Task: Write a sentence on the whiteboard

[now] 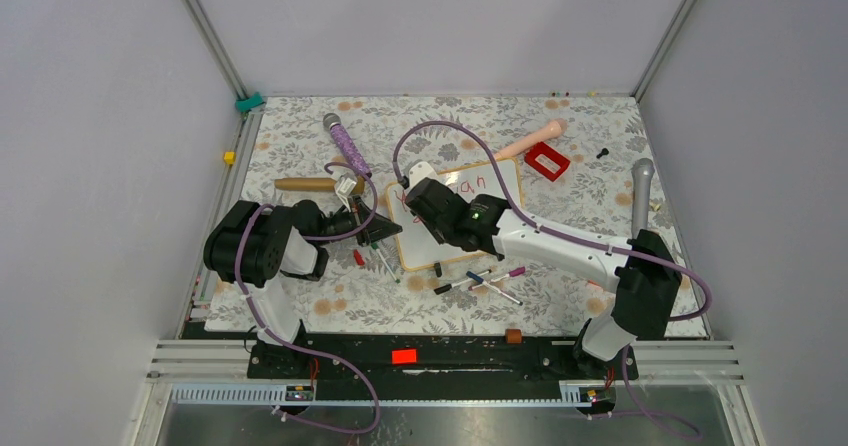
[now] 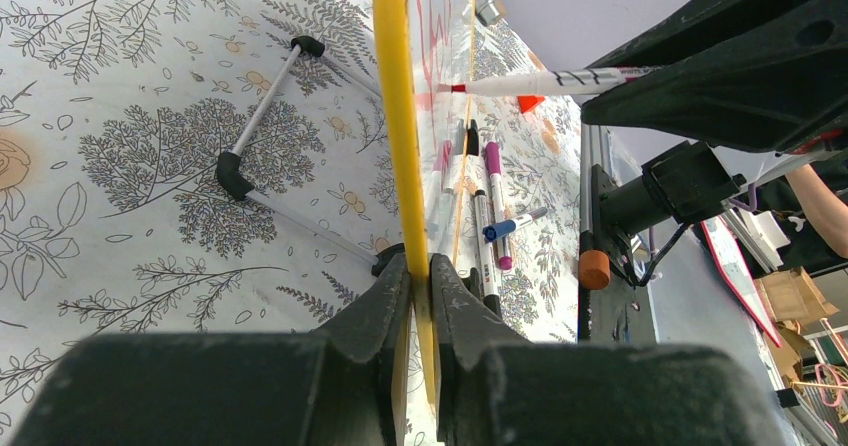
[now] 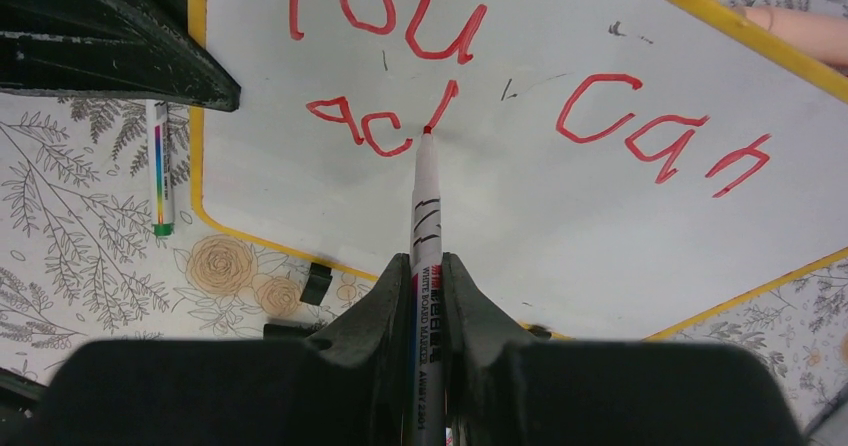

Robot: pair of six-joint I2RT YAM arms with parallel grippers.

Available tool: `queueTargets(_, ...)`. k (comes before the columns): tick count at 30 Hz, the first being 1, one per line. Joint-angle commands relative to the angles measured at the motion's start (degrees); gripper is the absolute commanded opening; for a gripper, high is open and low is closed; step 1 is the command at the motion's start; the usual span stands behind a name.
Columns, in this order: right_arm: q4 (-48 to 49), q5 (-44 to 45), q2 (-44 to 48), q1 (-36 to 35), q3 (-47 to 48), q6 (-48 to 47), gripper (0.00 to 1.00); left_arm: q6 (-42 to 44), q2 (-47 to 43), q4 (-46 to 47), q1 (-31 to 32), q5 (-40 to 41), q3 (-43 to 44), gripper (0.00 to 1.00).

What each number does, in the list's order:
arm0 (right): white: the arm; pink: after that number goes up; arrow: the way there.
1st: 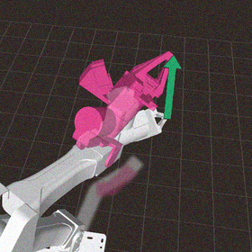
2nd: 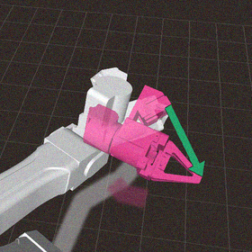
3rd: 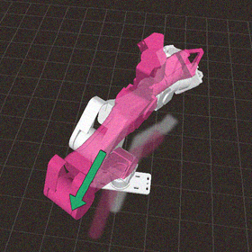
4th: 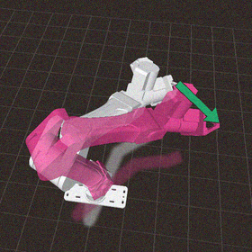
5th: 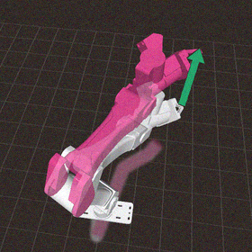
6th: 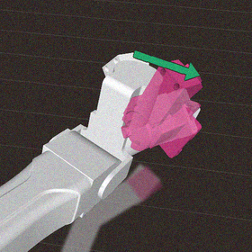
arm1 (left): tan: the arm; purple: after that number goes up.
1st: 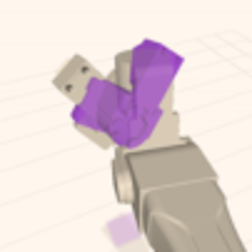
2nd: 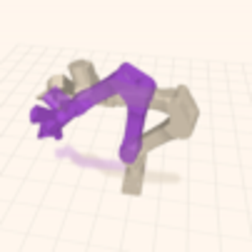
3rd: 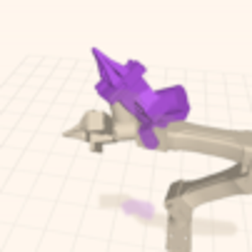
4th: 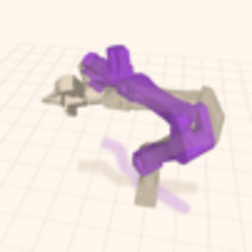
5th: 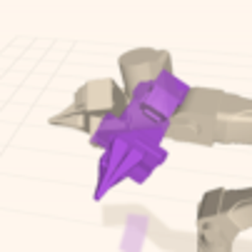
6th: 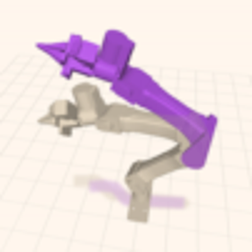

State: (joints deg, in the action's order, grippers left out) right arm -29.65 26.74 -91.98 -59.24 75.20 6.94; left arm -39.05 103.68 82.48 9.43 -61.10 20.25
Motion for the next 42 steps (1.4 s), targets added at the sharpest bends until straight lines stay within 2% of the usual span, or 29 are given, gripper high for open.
queueTargets(1, -1.1, -1.5, 0.6, 0.6, -1.0, 1.4, 0.00, 3.9, -0.6, 2.2, 0.0, -0.2, 0.6, 0.00)
queueTargets(16, -2.2, -2.9, -0.3, 0.6, -1.2, 1.9, 0.00, 4.0, -0.7, 2.3, -0.1, -0.3, 0.6, 0.00)
queueTargets(29, -2.3, 0.1, -2.2, 0.6, 3.8, 0.8, 0.00, 4.0, -0.8, 2.3, 0.0, -0.4, 0.6, 0.00)
queueTargets(42, -2.2, 2.0, -2.2, 1.5, 4.3, 1.0, 0.00, 4.1, -0.7, 2.3, -0.1, -0.4, 0.7, 0.00)
